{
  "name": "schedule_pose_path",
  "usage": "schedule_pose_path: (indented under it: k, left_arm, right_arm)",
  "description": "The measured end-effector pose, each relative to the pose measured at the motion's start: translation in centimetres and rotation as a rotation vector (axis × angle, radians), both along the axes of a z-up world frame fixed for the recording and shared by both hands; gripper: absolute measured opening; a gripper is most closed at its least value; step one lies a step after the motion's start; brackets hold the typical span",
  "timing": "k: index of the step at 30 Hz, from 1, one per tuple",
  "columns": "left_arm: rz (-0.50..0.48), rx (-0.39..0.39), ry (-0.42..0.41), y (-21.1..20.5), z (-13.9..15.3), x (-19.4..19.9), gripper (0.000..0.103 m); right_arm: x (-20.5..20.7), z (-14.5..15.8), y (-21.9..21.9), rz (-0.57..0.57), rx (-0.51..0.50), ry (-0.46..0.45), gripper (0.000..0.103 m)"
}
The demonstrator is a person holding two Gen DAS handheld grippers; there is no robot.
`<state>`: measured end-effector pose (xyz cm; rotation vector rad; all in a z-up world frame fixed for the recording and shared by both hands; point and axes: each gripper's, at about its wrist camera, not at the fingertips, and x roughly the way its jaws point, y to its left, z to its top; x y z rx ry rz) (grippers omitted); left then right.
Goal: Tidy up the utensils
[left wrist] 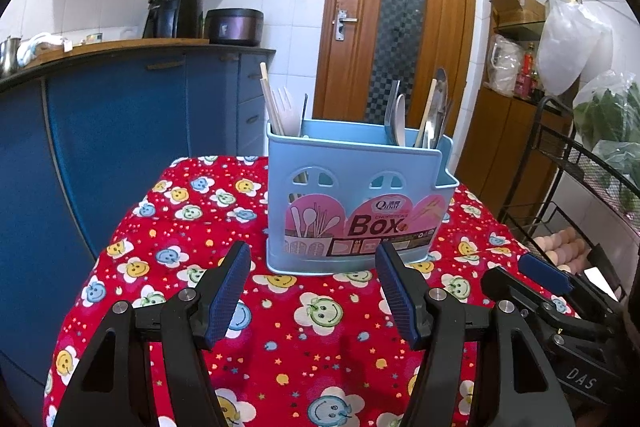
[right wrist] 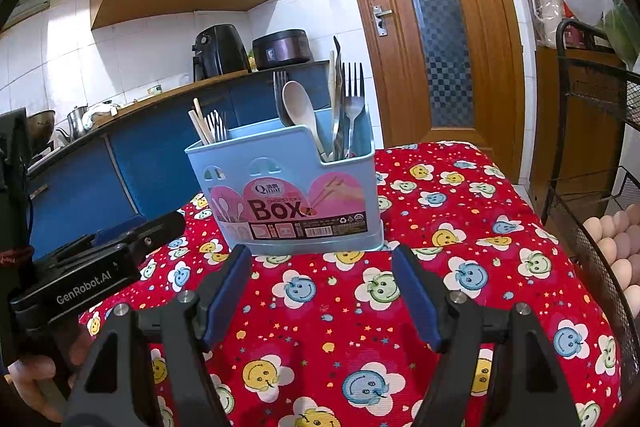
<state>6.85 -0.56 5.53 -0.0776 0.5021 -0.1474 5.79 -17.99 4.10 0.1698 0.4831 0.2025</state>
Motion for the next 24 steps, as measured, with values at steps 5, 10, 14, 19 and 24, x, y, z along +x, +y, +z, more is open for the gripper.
schedule_pose_path:
  k: [5, 10, 14, 19, 24]
  left_arm:
    - [0.000, 0.000, 0.000, 0.03, 0.00, 0.00, 0.066]
    - [0.002, 0.001, -0.001, 0.07, 0.05, -0.01, 0.066]
    - [0.002, 0.001, -0.002, 0.07, 0.03, 0.00, 0.066]
    - [0.003, 0.002, -0.004, 0.06, 0.19, -0.09, 0.066]
    - [0.003, 0.000, -0.004, 0.07, 0.20, -0.09, 0.066]
  right_arm:
    - [0.03, 0.04, 0.00, -0.001, 0.001, 0.000, 0.075]
    - [0.03, 0.04, -0.02, -0.001, 0.000, 0.000, 0.075]
    - [0.03, 0.04, -0.01, -0.001, 0.001, 0.000, 0.075]
    - [0.02, 0.01, -0.01, -0.001, 0.001, 0.001, 0.075]
    - [0.02, 0.04, 0.00, -0.001, 0.001, 0.000, 0.075]
